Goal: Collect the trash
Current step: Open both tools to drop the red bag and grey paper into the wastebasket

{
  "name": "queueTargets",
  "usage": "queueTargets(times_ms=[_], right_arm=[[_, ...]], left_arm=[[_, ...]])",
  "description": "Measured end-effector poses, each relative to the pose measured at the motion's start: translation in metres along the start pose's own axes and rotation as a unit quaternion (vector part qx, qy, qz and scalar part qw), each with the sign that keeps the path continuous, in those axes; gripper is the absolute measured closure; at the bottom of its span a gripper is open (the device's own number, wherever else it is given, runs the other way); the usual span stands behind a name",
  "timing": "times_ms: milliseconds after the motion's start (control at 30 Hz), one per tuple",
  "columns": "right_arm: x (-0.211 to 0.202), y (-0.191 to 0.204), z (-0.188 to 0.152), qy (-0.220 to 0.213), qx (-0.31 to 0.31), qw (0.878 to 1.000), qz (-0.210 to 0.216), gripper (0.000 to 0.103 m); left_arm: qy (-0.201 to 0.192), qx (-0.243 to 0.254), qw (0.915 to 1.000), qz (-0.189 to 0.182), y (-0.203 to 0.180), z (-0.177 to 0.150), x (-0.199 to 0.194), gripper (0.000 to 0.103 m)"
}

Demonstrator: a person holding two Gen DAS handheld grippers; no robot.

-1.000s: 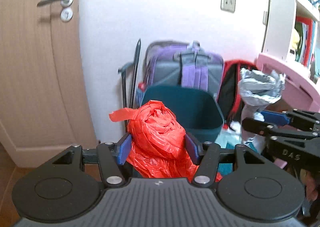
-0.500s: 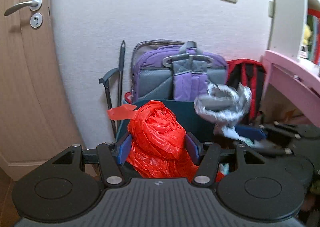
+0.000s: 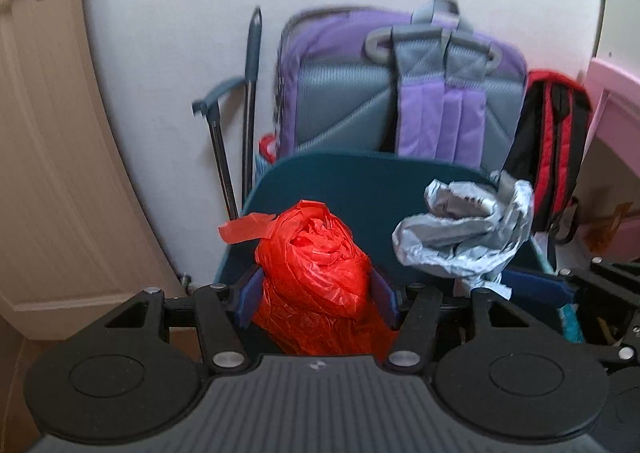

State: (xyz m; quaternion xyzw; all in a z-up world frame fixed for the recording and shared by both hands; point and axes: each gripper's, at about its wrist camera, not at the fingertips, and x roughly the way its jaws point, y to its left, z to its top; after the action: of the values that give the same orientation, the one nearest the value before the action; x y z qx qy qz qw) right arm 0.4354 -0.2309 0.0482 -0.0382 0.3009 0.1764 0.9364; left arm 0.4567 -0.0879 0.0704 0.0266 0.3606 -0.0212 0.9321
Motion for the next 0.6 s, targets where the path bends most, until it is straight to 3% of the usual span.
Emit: queueTargets(times_ms=[267, 400, 600], right_arm=[[0.010, 0.000, -0.005, 0.019, -0.010, 1.000, 0.001, 0.061], [0.006, 0.002, -0.006, 0.020, -0.016, 1.000, -0.009, 0.056], [-0.016, 0.000, -0.003, 0.010, 0.000, 1.000, -0.003, 0.054]], left_arm=[[0.027, -0.009, 0.9996, -0.003, 0.002, -0.007, 0.020, 0.038], [0.019, -0.008, 0.9998, -0.006, 0.002, -0.010, 0.013, 0.029], [0.005, -0.009, 0.9999, -0.009, 0.005, -0.010, -0.011, 0.028]])
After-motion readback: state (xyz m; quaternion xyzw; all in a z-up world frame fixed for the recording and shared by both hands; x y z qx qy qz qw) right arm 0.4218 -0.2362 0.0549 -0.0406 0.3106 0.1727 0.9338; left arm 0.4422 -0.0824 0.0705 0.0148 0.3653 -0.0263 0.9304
